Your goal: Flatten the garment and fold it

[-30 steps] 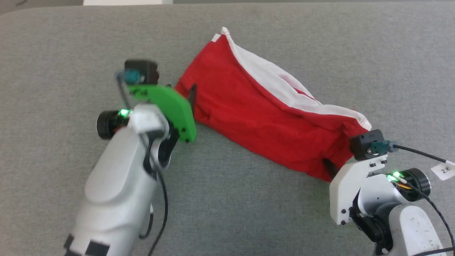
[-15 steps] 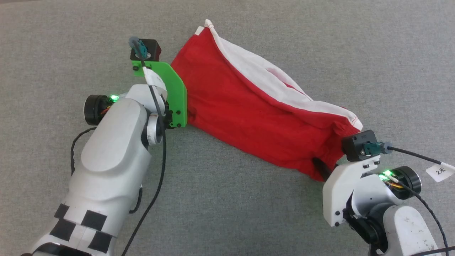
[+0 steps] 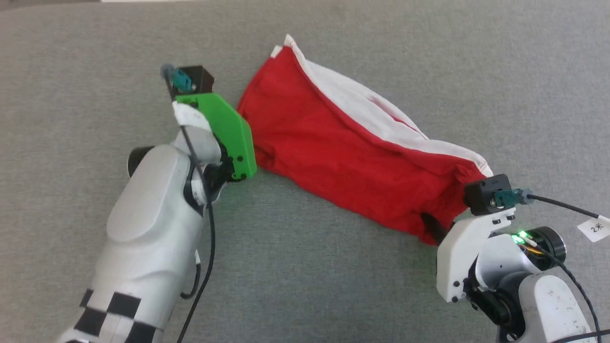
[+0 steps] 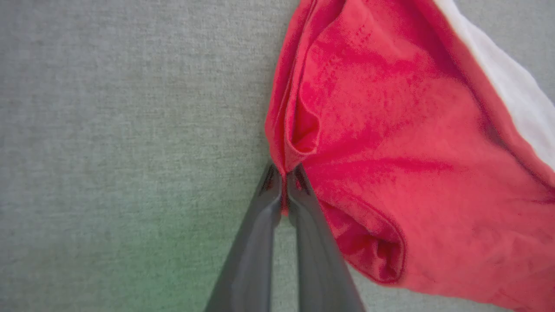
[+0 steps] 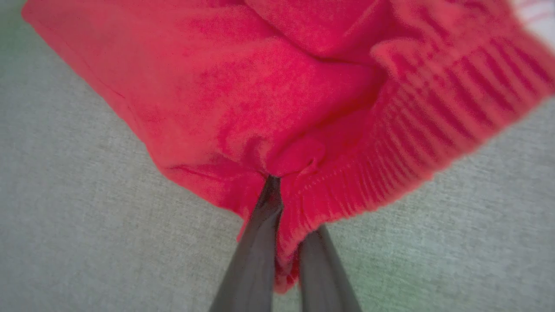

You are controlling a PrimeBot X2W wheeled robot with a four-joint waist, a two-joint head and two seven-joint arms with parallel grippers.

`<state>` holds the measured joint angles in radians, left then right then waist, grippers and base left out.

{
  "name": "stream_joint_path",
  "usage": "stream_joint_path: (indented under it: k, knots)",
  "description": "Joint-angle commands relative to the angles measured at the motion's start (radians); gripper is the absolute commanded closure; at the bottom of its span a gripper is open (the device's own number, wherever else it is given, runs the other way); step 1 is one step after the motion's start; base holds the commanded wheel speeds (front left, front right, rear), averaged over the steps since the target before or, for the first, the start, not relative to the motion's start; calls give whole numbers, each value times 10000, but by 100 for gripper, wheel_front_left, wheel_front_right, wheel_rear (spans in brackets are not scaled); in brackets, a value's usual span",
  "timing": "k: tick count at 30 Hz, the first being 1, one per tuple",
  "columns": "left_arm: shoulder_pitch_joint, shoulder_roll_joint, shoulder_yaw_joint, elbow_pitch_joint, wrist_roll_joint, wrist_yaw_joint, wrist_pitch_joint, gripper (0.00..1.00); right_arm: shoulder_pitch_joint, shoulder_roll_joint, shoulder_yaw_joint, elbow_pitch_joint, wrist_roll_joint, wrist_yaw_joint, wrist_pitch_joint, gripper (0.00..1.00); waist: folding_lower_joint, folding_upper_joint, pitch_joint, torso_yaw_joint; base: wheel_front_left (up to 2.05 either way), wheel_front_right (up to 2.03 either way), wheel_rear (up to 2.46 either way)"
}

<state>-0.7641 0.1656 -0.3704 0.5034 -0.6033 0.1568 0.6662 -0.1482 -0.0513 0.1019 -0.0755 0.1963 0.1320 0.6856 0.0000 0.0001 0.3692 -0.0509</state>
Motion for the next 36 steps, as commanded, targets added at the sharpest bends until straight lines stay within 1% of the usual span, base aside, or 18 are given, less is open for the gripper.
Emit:
stream_joint_path:
  k: [1,4,7,13,16,22,26,30,36]
  knots:
    - [301,-5,82,-37,-255,-215,-41,100,33,-2,8,28,177,-13,84,100,0,-1,-311,238,0,0,0]
    - [608,69,313,-280,-563,-309,-114,100,128,-254,-18,-94,489,-13,343,100,0,-1,-593,386,0,0,0]
    - [966,159,423,-573,-767,-327,-31,100,259,-642,-101,-194,765,-13,706,100,0,-1,-839,544,0,0,0]
    - [1952,359,668,-1377,-1079,-134,31,100,555,-1338,-329,-363,1409,-13,1538,100,0,-1,-1251,845,0,0,0]
    - [2816,391,796,-2190,-1279,3,-63,100,789,-1754,-391,-454,1814,-13,2124,100,0,-1,-1424,1009,0,0,0]
    - [4369,420,896,-3270,-1486,370,-137,100,1274,-1980,-401,-607,2225,-13,2774,100,0,-1,-1596,1171,0,0,0]
    - [5319,398,947,-3813,-1587,598,-250,100,1495,-2067,-361,-658,2291,-13,2971,100,0,-1,-1696,1214,0,0,0]
    - [6127,327,991,-4199,-1729,817,-294,100,1564,-2147,-383,-581,2241,-13,3065,100,0,-1,-1781,1262,0,0,0]
    - [6784,373,1169,-4406,-1730,1207,-423,100,1552,-2234,-499,-252,2137,-13,3132,100,0,-1,-1875,1341,0,0,0]
